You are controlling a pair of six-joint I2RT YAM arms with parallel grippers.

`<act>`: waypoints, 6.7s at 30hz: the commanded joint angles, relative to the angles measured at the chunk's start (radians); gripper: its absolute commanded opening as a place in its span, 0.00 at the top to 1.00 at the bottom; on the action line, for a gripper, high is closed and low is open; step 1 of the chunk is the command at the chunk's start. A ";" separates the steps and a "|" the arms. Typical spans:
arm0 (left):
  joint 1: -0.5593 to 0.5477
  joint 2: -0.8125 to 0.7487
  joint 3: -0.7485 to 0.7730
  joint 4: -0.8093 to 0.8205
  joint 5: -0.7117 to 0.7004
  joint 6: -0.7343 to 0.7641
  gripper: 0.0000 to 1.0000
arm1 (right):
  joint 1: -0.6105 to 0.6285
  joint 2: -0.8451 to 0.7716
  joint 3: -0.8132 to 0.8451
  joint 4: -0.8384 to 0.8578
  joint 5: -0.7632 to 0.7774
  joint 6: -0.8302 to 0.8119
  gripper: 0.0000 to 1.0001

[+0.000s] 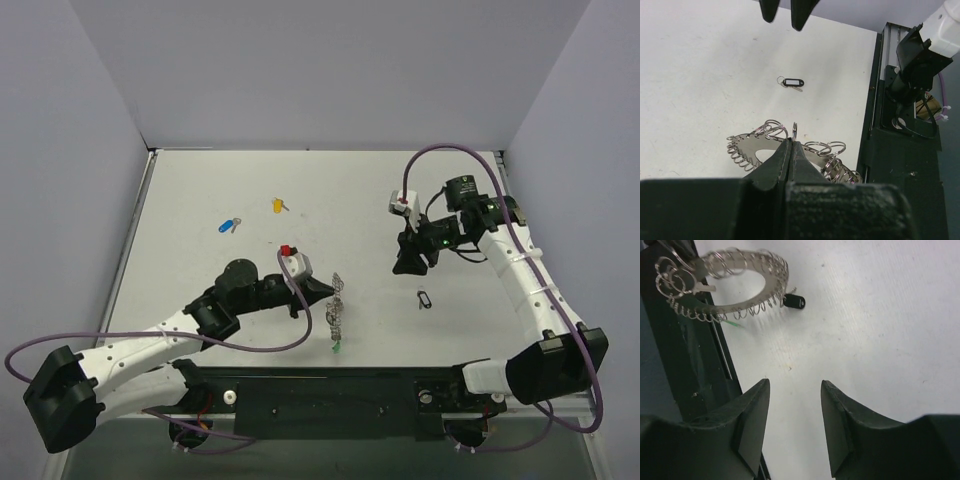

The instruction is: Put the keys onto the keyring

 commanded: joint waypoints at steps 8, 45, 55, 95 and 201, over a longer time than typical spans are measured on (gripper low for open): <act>0.114 0.049 0.063 0.215 0.229 -0.278 1.00 | -0.025 -0.110 -0.202 0.093 -0.163 0.015 0.52; 0.031 0.112 0.085 0.248 0.100 -0.266 1.00 | 0.359 0.104 0.048 0.031 -0.109 0.067 0.80; 0.030 0.118 0.083 0.262 0.089 -0.274 1.00 | 0.364 0.101 0.043 0.010 -0.141 0.027 1.00; 0.004 0.094 -0.119 0.570 0.005 -0.435 0.67 | 0.273 0.091 0.045 0.037 -0.298 0.090 1.00; 0.211 0.057 0.128 0.070 0.373 0.142 1.00 | -0.184 -0.037 -0.279 0.132 0.070 0.211 0.45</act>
